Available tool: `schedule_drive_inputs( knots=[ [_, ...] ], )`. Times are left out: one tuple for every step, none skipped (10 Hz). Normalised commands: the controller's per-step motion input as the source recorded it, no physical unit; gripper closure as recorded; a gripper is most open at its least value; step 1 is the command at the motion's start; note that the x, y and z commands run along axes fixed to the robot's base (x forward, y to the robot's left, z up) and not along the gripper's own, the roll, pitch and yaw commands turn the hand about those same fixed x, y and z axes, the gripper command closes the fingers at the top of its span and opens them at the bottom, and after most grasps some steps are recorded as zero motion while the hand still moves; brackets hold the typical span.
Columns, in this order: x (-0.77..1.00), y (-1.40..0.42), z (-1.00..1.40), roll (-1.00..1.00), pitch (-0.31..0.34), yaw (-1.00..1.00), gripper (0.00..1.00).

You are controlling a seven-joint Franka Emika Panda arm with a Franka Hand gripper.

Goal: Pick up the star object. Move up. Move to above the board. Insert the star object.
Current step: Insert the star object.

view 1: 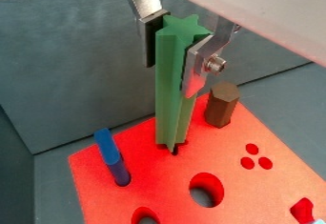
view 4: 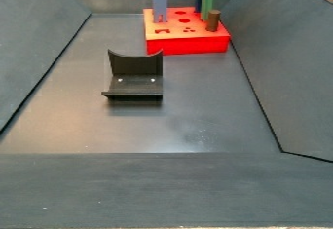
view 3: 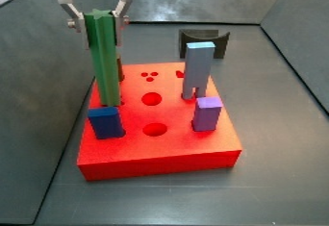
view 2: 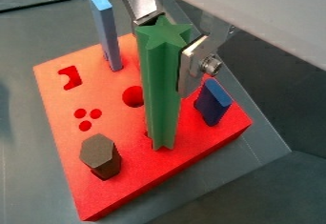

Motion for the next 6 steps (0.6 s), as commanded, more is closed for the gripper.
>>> schedule_drive_inputs(
  knots=[
    [-0.17,0.0,-0.14,0.0,0.0,0.0,1.0],
    [-0.29,0.0,-0.12,0.06,0.024,0.0,1.0],
    [-0.15,0.0,-0.07,0.01,0.0,0.0,1.0],
    [0.0,-0.02,-0.11,0.0,0.0,0.0,1.0],
    [0.08,0.0,-0.27,0.1,0.059,0.09,1.0],
    [0.19,-0.04,-0.38,0.07,0.08,0.13,1.0]
  ],
)
